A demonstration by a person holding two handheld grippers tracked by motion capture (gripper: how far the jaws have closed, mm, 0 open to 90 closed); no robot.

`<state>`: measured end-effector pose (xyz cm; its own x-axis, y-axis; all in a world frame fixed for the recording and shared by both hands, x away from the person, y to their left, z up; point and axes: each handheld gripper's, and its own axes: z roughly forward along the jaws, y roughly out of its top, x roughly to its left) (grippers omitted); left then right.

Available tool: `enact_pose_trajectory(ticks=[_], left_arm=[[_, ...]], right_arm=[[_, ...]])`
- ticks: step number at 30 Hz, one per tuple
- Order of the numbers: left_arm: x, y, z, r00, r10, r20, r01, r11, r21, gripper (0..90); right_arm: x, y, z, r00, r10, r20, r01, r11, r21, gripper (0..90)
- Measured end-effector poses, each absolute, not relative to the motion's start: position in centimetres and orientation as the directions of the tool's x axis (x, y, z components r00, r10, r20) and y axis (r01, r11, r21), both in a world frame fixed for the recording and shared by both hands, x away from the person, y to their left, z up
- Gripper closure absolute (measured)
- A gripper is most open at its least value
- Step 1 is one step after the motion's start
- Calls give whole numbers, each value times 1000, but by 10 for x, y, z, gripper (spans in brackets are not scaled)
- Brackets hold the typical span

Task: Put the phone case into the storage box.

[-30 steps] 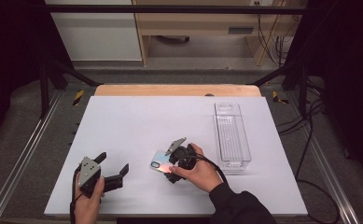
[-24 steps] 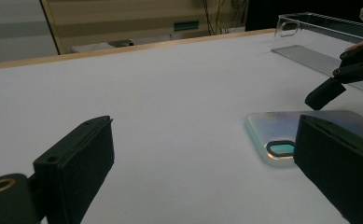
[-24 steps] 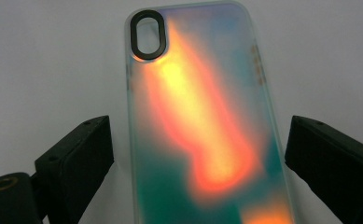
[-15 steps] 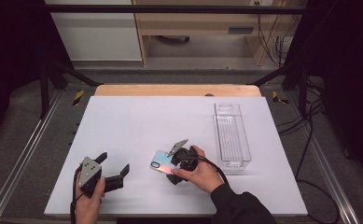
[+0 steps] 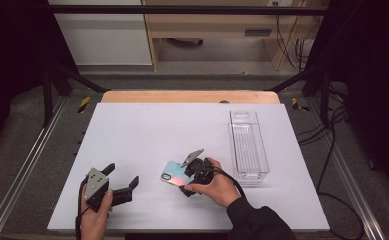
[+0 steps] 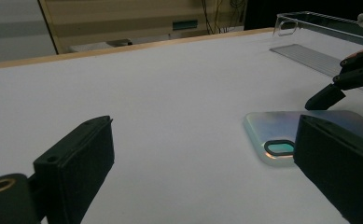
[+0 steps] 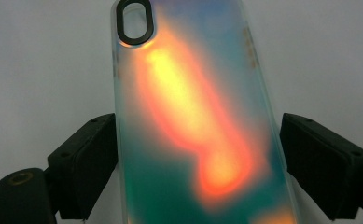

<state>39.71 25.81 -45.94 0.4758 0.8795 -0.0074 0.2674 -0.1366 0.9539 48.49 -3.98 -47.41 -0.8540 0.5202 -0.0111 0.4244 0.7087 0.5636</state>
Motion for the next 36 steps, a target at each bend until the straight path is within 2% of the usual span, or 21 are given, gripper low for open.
enact_pose_trajectory(ticks=[7, 13, 27, 30, 36], left_arm=[[397, 258, -459, 476, 880, -9, 267, -134, 954, 48], [397, 258, -459, 475, 880, -9, 266, -133, 955, 48], [398, 259, -459, 465, 883, -58, 284, -87, 955, 26], [397, 258, -458, 471, 878, -81, 280, -63, 958, 24], [393, 256, -454, 478, 873, -97, 251, -30, 967, 15]], right_arm=[[481, -38, -472, -858, 512, -35, 407, 720, 562, 172], [471, -38, -472, -854, 516, -68, 376, 703, 603, 175], [452, -51, -463, -812, 575, -98, 285, 538, 793, 174], [448, -58, -464, -798, 598, -74, 262, 455, 851, 174], [442, -58, -463, -788, 611, -80, 225, 406, 886, 174]])
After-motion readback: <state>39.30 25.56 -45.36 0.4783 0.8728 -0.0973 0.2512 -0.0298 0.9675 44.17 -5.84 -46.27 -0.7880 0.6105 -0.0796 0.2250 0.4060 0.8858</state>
